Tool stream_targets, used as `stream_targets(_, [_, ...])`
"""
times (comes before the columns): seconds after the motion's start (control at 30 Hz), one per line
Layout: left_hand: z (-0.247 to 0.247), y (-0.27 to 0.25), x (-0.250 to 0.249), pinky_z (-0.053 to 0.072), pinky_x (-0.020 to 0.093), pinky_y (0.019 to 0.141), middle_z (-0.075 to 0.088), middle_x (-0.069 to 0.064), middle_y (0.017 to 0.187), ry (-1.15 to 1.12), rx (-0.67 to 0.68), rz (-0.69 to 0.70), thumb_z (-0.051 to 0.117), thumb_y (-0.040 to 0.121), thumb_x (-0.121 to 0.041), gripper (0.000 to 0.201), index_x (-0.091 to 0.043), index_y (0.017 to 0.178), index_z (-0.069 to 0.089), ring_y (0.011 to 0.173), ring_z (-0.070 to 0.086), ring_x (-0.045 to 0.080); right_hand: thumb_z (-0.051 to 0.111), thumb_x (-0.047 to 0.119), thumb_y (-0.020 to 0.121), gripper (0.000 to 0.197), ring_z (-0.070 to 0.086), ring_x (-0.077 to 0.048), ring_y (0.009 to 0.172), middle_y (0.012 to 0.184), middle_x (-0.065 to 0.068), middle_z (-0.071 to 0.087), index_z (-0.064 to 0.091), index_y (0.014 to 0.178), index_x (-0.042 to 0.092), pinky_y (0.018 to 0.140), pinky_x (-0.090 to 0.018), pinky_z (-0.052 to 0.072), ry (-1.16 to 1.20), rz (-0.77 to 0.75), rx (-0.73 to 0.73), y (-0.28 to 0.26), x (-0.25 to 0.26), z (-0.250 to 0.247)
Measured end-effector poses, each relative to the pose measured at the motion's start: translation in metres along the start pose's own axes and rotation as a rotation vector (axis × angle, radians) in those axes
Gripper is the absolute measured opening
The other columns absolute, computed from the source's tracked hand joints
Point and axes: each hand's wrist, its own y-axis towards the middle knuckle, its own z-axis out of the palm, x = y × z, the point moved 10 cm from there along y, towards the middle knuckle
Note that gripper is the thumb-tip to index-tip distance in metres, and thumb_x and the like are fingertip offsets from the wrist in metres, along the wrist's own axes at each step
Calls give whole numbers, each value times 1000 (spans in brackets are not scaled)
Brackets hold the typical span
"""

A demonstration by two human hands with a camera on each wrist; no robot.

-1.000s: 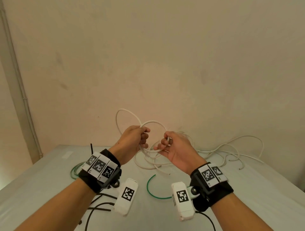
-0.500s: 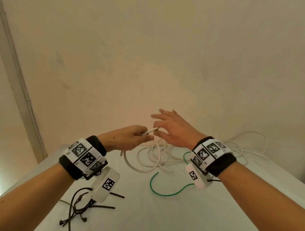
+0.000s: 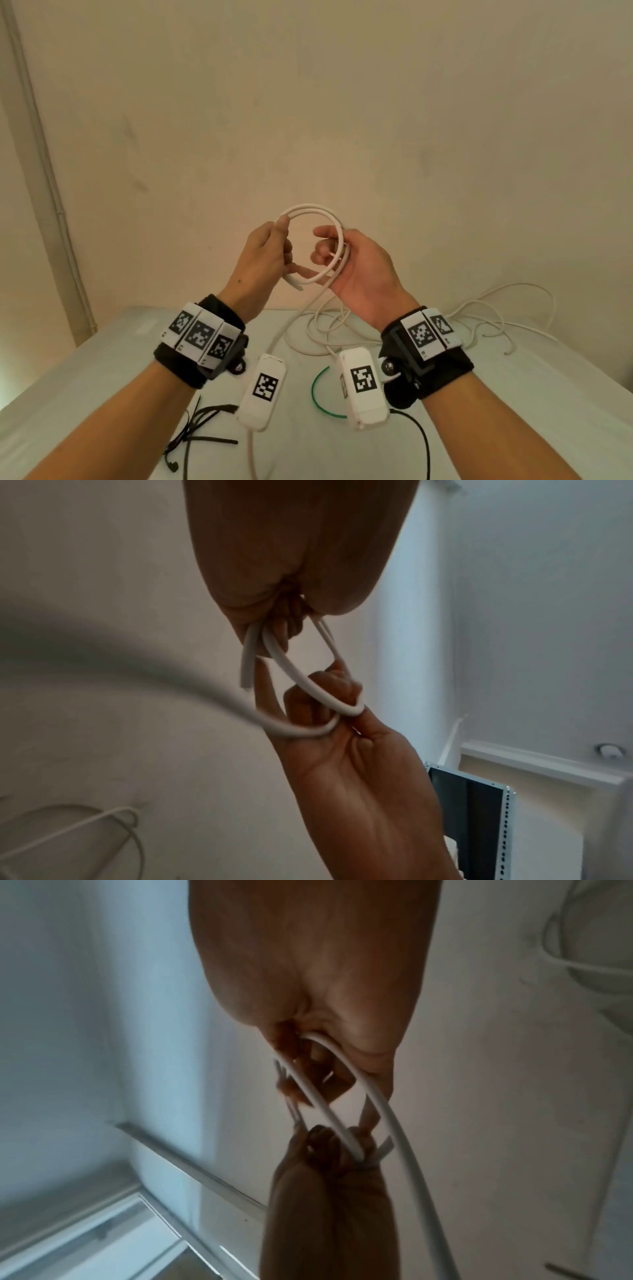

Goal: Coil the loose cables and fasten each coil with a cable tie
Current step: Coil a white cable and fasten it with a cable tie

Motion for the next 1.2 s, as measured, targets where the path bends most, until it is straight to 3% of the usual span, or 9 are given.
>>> stream_targets(0.2, [16,-3,17,47,27,60,31,-3,67,-167,41,-159,45,111,-28,36,-18,78,35,54,35,10,67,44,97,39,21,-14,55,59,4,22,51,70,21,67,-33,39,-28,-84,-112,1,8,-14])
stream_targets(0.33, [34,-18,36,55,42,87,41,4,67,-361,165,-395,47,109,-16,26,-14,83,44,62,46,20,69,33,100,43,22,-14,52,57,4,22,45,66,23,61,-33,34,-148,-199,-251,2,14,-36])
stream_targets(0.5, [19,-21,40,55,42,87,50,3,71,-92,82,-396,50,108,-32,31,-12,85,47,68,56,21,74,40,95,32,44,-15,57,59,2,41,59,78,17,68,-36,46,-530,-267,-217,-1,14,-39])
stream_targets(0.63, [12,-17,42,57,48,93,47,3,69,-174,-6,-411,48,109,-32,31,-10,87,47,66,53,19,55,49,103,46,56,-14,61,64,2,54,54,78,10,68,-44,55,-972,-250,-234,2,9,-42])
stream_targets(0.77, [5,-18,53,49,39,90,53,5,80,-138,-82,-457,49,109,-36,30,-9,97,53,77,53,21,29,61,106,50,58,-26,82,79,-1,60,43,71,29,75,-41,48,-1409,-147,-231,5,3,-43])
stream_targets(0.9, [3,-25,60,44,36,86,52,-2,100,159,-50,-508,39,109,-48,42,-13,127,55,95,48,17,36,51,109,44,71,-32,72,73,-5,62,57,85,21,73,-46,61,-1261,-116,-219,2,5,-44])
stream_targets(1.0, [5,-28,64,39,31,63,43,-1,87,231,8,-549,34,109,-50,39,-16,114,54,76,41,16,42,43,110,38,76,-28,59,83,-13,65,64,109,12,68,-46,66,-985,-123,-247,-4,5,-45])
stream_targets(1.1, [9,-33,64,44,27,48,43,5,78,129,36,-608,36,109,-49,37,-15,115,50,60,42,16,42,41,111,36,76,-24,60,86,-15,72,64,111,13,71,-50,65,-969,-218,-261,-3,5,-42])
stream_targets(1.2, [12,-33,59,63,48,69,57,12,100,92,91,-615,36,108,-54,48,-13,131,44,76,66,26,42,43,111,36,75,-22,58,74,0,69,64,102,16,74,-53,63,-952,-318,-269,-6,10,-35])
